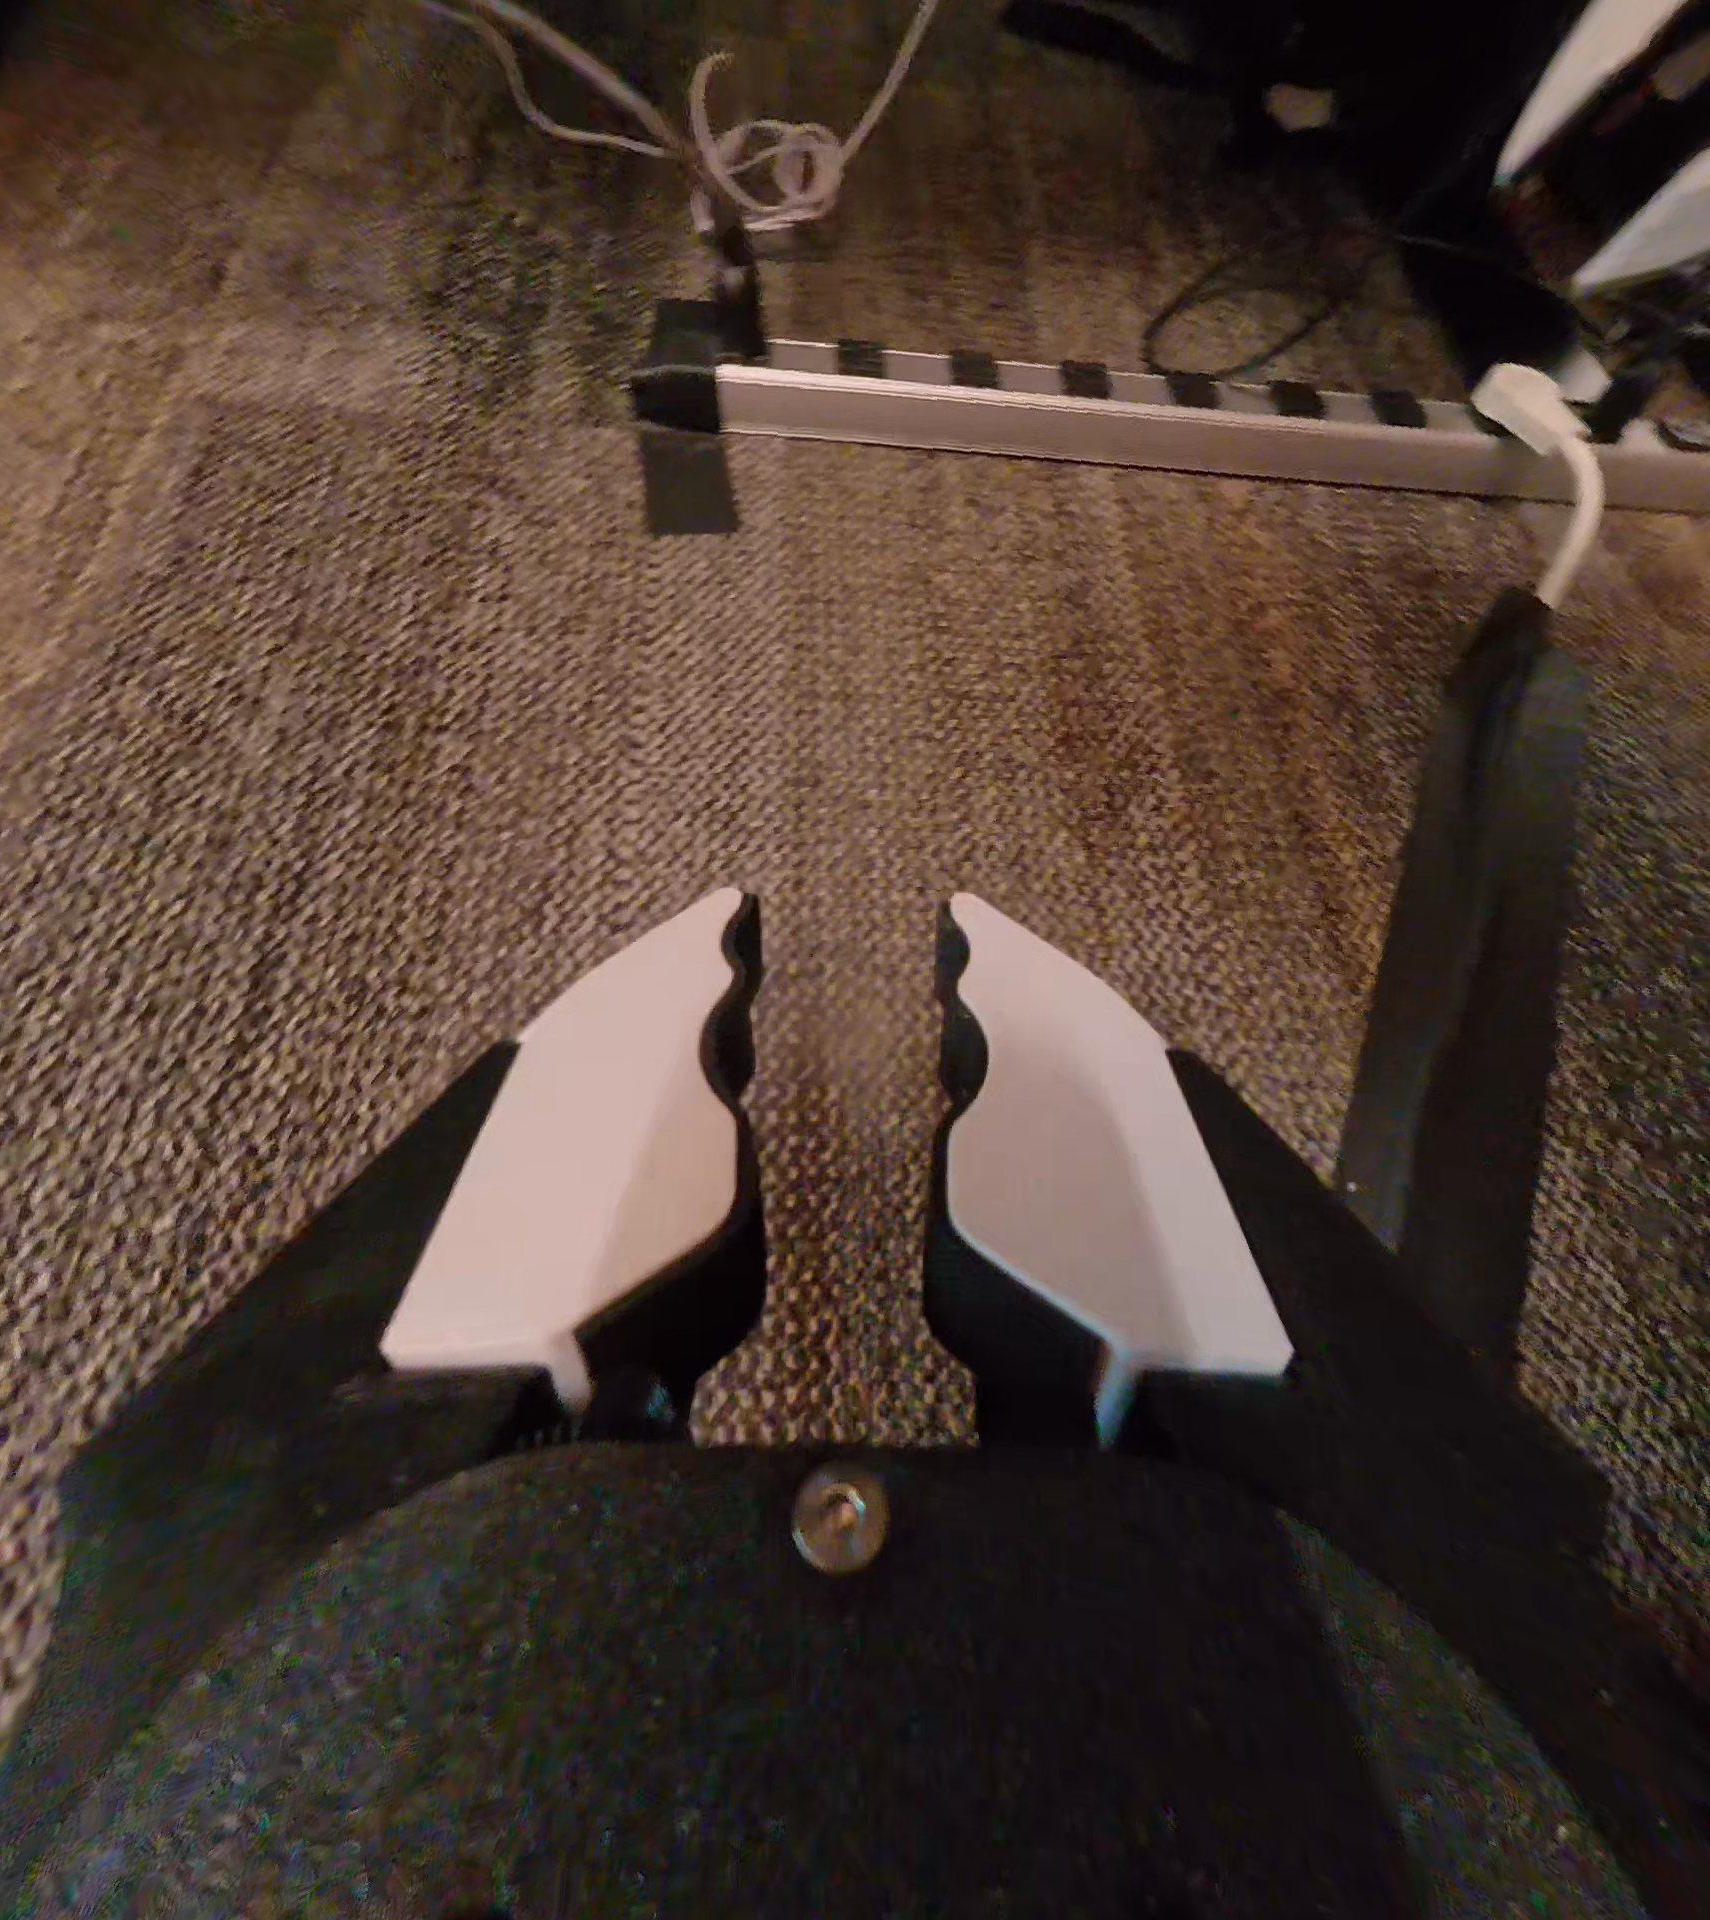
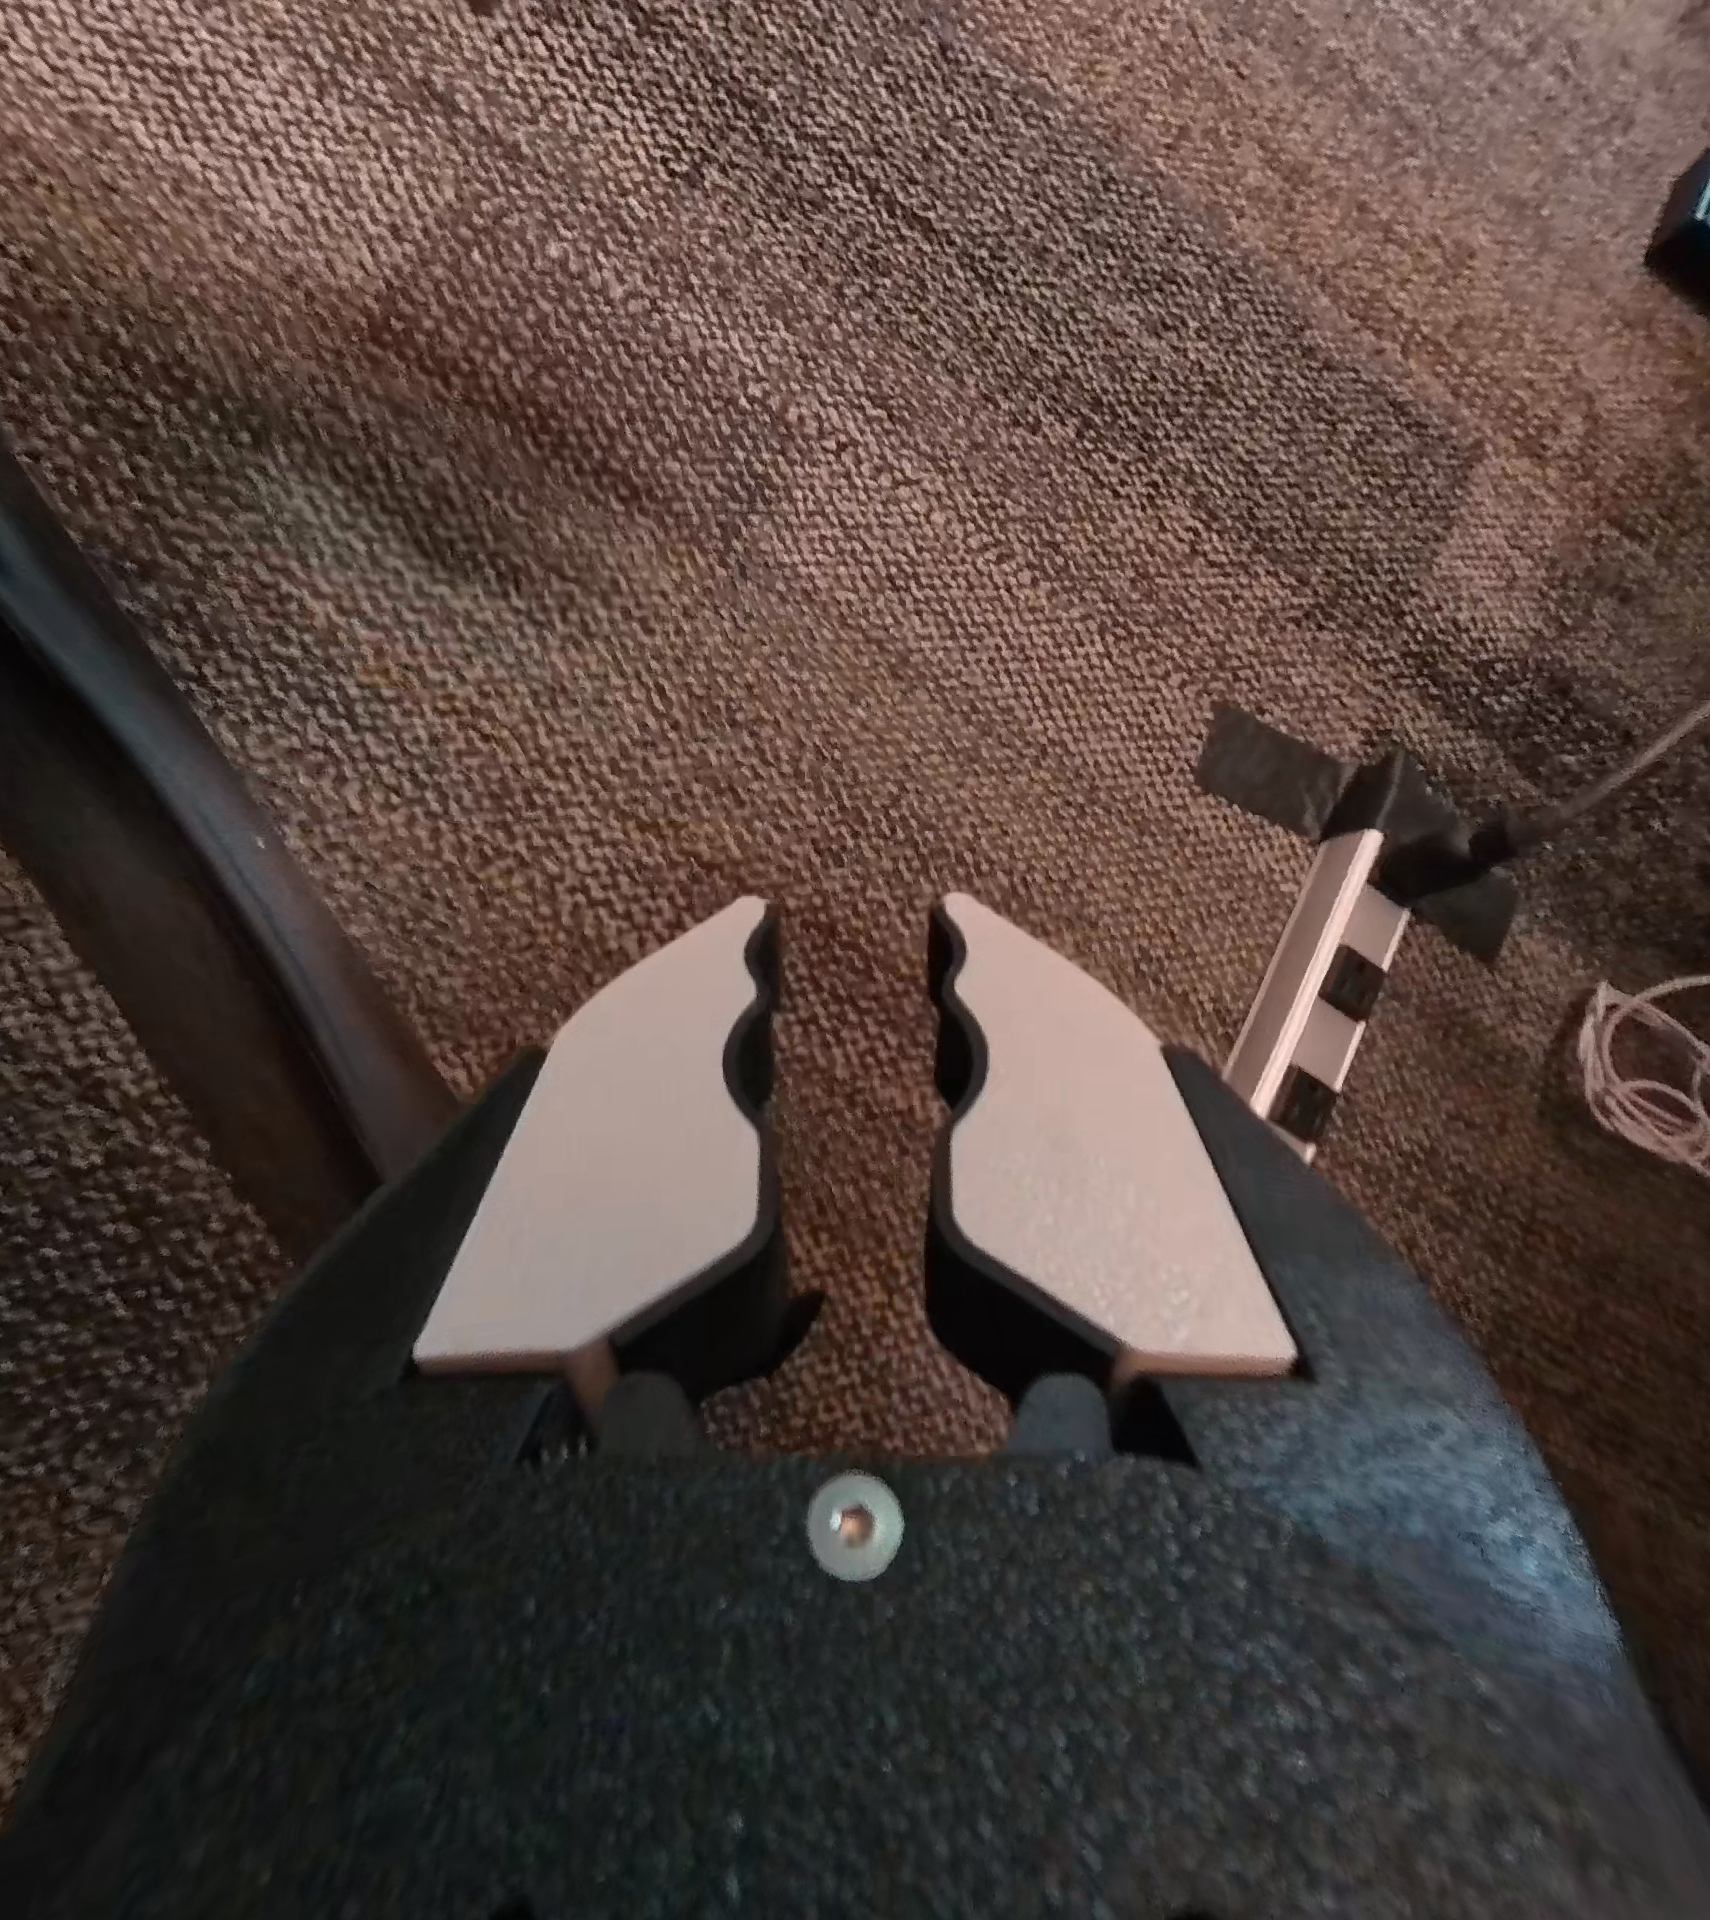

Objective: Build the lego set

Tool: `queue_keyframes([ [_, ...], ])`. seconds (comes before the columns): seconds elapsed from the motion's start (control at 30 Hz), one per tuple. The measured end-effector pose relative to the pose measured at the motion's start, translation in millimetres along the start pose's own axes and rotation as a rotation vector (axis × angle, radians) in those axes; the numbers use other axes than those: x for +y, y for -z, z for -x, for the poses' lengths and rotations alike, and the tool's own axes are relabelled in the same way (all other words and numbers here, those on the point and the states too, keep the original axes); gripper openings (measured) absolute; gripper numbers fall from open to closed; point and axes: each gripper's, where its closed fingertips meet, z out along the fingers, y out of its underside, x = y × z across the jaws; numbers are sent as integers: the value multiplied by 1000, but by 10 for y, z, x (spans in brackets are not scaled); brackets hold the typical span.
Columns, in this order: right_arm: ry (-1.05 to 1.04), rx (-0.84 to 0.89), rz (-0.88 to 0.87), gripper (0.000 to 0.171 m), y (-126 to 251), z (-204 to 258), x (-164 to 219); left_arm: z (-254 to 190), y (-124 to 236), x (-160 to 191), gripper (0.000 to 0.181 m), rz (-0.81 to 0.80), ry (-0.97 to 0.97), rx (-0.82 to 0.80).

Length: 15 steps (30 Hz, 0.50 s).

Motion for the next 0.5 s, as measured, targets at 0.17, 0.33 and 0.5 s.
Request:
queue_keyframes([
  [0.17, 13, -42, -12, 27, -198, -11, -184, 231, -30, 190, 23, 8, 128, -81],
  [0.33, 43, -47, -10, 28, -263, 48, -86, 224, -62, 294, 19, 37, 124, -78],
  [0.5, 3, -14, -1, 32, -210, 71, 149, 221, -127, 341, 29, 68, 92, -74],
])
